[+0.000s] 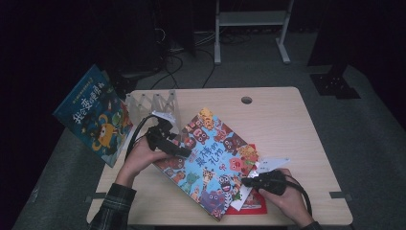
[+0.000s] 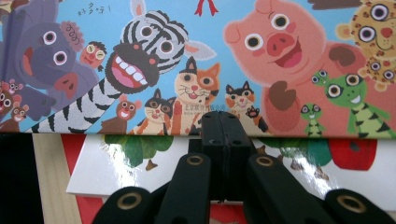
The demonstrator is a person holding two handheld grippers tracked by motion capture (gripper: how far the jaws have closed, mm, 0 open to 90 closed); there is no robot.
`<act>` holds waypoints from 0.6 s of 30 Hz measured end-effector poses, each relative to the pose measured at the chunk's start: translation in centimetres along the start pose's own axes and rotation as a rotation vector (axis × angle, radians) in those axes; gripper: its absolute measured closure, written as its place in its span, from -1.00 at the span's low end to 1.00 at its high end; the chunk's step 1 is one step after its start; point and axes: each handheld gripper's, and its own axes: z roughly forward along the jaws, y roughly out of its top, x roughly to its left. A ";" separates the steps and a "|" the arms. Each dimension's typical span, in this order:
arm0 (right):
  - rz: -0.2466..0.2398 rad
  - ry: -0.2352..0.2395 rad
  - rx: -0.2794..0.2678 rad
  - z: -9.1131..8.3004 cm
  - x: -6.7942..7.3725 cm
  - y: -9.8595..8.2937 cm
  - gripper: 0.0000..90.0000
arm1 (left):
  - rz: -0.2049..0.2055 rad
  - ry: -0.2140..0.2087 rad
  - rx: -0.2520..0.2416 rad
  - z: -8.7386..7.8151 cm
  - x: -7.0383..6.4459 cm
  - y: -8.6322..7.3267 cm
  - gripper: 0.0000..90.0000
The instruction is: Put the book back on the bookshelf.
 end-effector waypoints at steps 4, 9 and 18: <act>-0.003 0.010 -0.005 0.2 0.0 0.1 0.98 | 0.010 -0.032 -0.015 -0.5 -0.4 1.2 -0.60; -0.019 0.010 -0.002 0.7 0.2 0.5 0.98 | 0.038 -0.096 0.049 -0.3 -0.9 2.5 -0.20; -0.038 0.002 0.002 1.0 0.4 0.6 0.98 | -0.008 -0.087 0.121 -0.8 -0.3 4.3 0.17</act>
